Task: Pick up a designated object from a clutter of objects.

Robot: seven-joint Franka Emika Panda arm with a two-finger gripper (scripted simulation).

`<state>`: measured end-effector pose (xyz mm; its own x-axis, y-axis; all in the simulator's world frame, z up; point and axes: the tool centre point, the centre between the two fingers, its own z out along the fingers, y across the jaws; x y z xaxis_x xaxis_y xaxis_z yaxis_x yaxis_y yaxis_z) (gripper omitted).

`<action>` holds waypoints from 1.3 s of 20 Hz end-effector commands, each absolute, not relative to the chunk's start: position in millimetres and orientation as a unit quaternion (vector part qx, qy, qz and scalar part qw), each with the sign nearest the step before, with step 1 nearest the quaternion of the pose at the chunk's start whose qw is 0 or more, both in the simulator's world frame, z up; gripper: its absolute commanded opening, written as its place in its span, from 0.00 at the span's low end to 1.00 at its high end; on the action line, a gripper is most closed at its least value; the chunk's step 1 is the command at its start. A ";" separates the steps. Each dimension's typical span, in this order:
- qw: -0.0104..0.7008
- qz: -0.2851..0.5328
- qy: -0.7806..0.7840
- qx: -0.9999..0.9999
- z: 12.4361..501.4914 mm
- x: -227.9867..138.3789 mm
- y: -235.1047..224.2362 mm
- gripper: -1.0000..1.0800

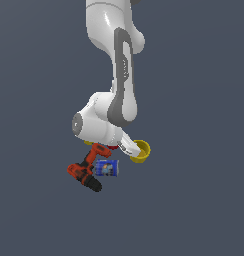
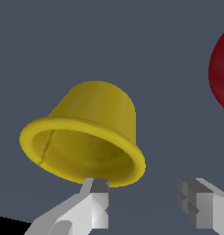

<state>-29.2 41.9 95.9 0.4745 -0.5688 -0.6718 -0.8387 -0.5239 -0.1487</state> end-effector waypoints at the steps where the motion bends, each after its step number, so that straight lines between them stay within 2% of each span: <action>1: 0.240 0.288 0.432 -0.820 93.8 -29.3 42.7 0.62; 15: 0.239 0.288 0.432 -0.820 72.5 -38.4 61.7 0.62; 16: 0.239 0.288 0.432 -0.820 72.5 -38.4 61.7 0.00; 26: 0.239 0.288 0.432 -0.820 72.8 -38.0 61.7 0.00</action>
